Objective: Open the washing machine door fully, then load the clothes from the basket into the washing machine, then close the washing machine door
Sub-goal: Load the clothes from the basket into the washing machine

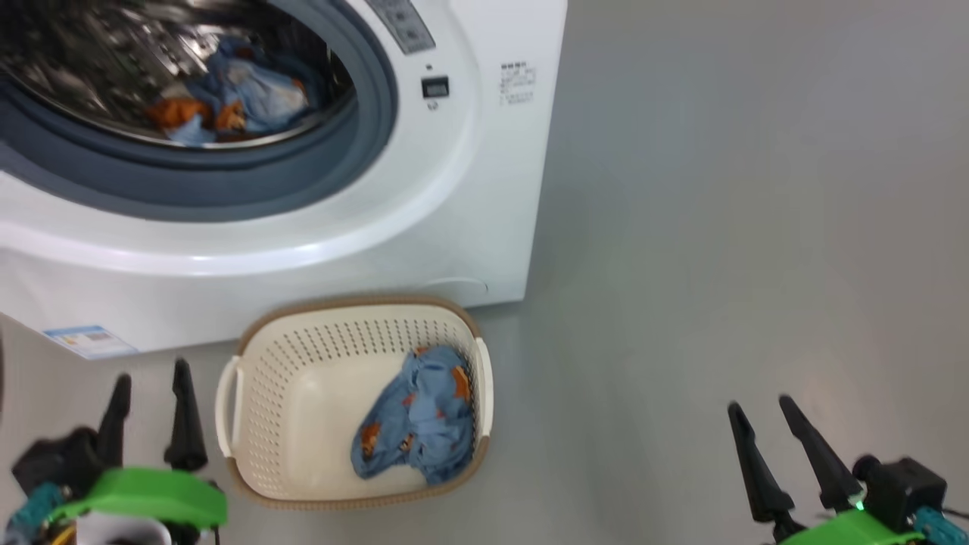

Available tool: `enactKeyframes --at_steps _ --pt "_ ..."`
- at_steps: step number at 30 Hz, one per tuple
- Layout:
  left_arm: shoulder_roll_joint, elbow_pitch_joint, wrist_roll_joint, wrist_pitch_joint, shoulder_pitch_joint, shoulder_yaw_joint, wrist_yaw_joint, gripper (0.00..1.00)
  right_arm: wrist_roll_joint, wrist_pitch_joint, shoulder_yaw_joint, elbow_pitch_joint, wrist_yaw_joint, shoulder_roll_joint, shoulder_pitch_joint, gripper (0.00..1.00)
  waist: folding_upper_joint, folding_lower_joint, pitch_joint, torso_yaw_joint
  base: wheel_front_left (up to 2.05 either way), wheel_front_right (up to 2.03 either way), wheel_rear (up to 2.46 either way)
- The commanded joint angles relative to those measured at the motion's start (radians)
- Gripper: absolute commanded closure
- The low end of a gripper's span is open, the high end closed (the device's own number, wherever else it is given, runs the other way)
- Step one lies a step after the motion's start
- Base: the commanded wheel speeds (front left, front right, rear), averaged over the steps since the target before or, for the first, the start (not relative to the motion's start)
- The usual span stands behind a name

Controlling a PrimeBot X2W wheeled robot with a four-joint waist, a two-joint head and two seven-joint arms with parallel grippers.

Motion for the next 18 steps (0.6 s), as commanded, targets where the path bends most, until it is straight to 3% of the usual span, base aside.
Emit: enactKeyframes --at_steps 1,18 --pt "0.020 -0.032 0.010 -0.005 0.014 0.032 -0.003 0.00 0.010 -0.005 0.020 -0.018 0.003 -0.015 0.014 0.00 -0.0001 0.0001 -0.048 0.020 0.00 0.00 0.00" --pt "0.000 -0.167 0.048 -0.005 0.238 0.079 -0.003 0.00 0.033 -0.005 -0.011 -0.031 0.003 -0.034 0.119 0.00 -0.0001 0.0001 -0.132 0.028 0.00 0.00 0.00"
